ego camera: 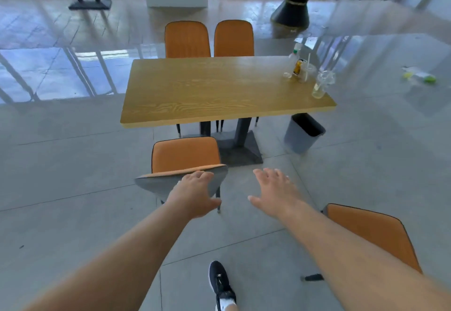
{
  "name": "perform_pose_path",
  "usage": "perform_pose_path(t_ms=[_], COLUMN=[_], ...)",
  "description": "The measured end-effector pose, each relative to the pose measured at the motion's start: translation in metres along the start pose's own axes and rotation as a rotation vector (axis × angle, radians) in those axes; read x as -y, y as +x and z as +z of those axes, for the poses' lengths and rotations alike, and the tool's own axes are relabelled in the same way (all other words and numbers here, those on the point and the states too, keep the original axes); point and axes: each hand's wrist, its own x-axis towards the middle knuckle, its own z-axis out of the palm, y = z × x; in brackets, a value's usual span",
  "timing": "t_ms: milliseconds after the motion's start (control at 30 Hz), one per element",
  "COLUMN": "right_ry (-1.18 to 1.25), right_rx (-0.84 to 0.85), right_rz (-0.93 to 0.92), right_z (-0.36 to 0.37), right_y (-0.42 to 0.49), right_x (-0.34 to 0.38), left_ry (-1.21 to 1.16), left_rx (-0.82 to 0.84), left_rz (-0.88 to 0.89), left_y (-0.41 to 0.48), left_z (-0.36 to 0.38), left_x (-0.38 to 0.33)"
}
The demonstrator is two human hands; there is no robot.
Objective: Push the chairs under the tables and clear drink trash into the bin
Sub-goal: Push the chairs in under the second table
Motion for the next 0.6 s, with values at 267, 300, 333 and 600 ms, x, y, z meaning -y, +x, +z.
perform_pose_path(t_ms=[267, 300, 333, 600], right_ry=[-0.021, -0.019, -0.013, 0.062], right_rx=[-0.007, -0.006, -0.008, -0.009], right_rz=[0.145, 0.177, 0.21, 0.428], right_z=[0.005, 0.008, 0.012, 0.068], right_y=[-0.163, -0.181, -0.198, -0.324], right_x=[-0.127, -0.147, -0.168, -0.362], left_ry=[0.006, 0.011, 0.018, 0.163], left_rx=[0.049, 0.062, 0.076, 0.223], left_rz=[0.259, 0.289, 0.316, 0.466], left_y=[-0.053, -0.059, -0.064, -0.077], left_z=[0.078, 0.09, 0.103, 0.227], left_x=[-0.169, -0.19, -0.212, -0.415])
